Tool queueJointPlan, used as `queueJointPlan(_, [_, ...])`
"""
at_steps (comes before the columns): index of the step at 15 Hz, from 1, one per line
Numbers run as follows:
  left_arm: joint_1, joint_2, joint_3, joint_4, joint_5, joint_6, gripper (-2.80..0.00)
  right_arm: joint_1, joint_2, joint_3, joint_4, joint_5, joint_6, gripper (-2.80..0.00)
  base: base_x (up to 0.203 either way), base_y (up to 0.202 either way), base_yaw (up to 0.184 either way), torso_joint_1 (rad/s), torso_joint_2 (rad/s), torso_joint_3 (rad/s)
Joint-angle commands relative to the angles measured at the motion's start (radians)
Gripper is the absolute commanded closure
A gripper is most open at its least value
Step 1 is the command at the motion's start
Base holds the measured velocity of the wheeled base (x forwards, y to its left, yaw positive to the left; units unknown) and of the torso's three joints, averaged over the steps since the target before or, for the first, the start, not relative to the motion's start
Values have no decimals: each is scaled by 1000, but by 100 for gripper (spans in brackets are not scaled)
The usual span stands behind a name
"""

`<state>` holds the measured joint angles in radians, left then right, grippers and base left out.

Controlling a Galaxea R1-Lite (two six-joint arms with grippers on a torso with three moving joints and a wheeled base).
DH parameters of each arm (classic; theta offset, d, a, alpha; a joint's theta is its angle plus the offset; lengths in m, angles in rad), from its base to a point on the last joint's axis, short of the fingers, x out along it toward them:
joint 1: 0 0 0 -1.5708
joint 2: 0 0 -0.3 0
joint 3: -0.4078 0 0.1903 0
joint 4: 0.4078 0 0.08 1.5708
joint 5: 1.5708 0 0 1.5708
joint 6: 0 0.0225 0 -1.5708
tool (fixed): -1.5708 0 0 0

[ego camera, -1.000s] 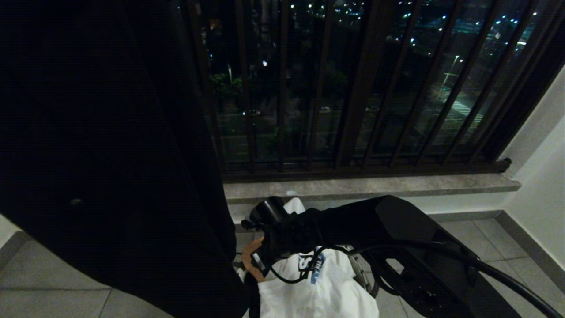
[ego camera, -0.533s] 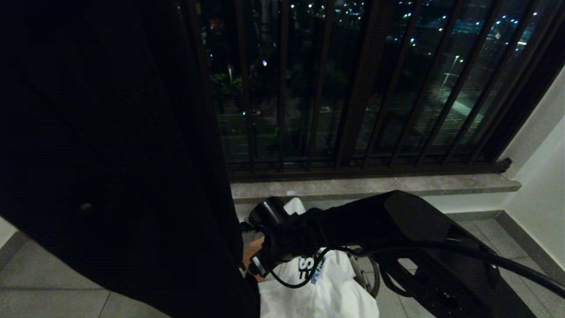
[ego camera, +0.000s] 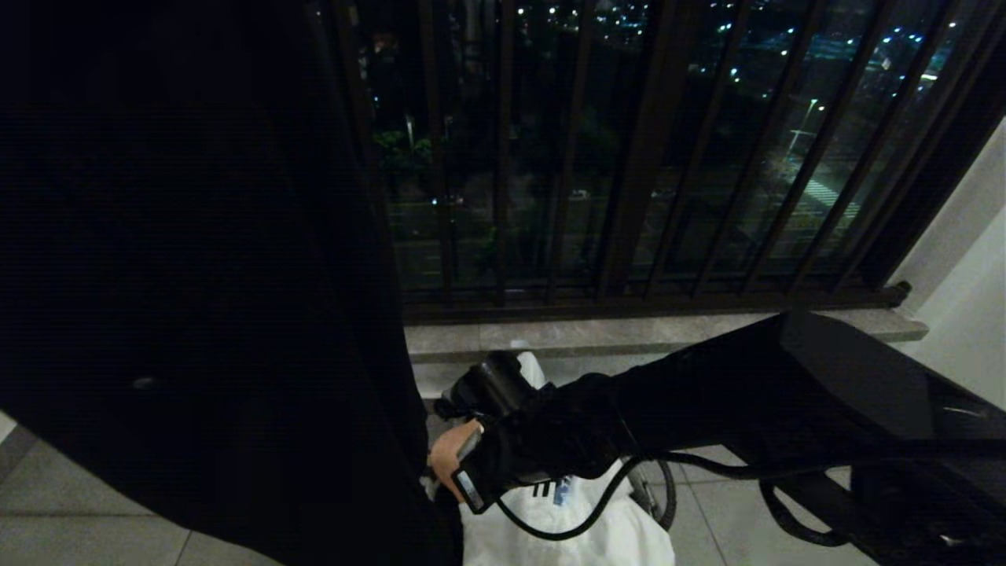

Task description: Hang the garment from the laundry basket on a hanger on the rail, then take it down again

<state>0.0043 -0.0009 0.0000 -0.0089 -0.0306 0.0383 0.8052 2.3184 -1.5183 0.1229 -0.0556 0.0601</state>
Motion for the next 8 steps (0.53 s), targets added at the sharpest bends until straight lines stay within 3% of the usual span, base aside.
queueJointPlan(1, [0, -1, 3, 0, 0, 0, 0, 11, -119, 83, -15, -4, 20, 0, 0, 0, 0, 0, 0, 0])
queueJointPlan(8, [0, -1, 3, 0, 0, 0, 0, 14, -530, 426, -91, -49, 54, 0, 0, 0, 0, 0, 0, 0])
